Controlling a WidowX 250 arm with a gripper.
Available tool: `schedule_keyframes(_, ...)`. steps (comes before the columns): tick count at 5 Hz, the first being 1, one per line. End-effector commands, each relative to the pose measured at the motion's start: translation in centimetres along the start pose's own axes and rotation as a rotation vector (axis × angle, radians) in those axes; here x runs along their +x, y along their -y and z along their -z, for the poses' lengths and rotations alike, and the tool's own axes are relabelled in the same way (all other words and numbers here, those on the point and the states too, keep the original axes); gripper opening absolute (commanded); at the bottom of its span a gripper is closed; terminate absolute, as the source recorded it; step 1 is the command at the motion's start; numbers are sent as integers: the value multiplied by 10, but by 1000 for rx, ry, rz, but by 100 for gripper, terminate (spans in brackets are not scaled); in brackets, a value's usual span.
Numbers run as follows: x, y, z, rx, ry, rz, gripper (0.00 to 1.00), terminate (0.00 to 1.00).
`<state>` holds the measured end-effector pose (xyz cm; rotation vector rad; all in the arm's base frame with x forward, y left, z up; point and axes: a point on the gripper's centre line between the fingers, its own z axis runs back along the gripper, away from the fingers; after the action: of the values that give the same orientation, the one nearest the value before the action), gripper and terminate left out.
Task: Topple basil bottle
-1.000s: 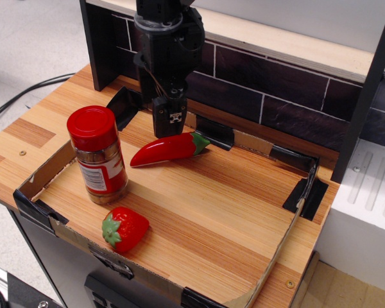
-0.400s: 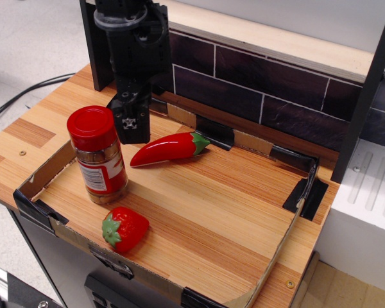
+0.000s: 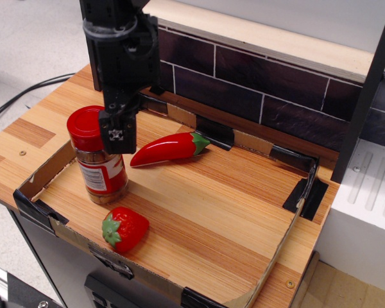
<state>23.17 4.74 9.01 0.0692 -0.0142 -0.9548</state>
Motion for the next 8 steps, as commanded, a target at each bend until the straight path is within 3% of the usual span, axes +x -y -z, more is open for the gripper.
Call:
schedule_keyframes(1,-13,-18,-9,102,-17,8,100,0)
schedule_keyframes(3,-27,-29,-9,110,-38,4,100,0)
schedule_keyframes(4,-30,-25,-2,86,-81,23,100,0)
schedule_keyframes(5,-30,-21,-1,62,-72,45,100,0)
schedule_keyframes(6,-25,-17,-1,67,-124,11,0,0)
schedule_keyframes(8,8,-5,-4,116,-295,-27,0,0)
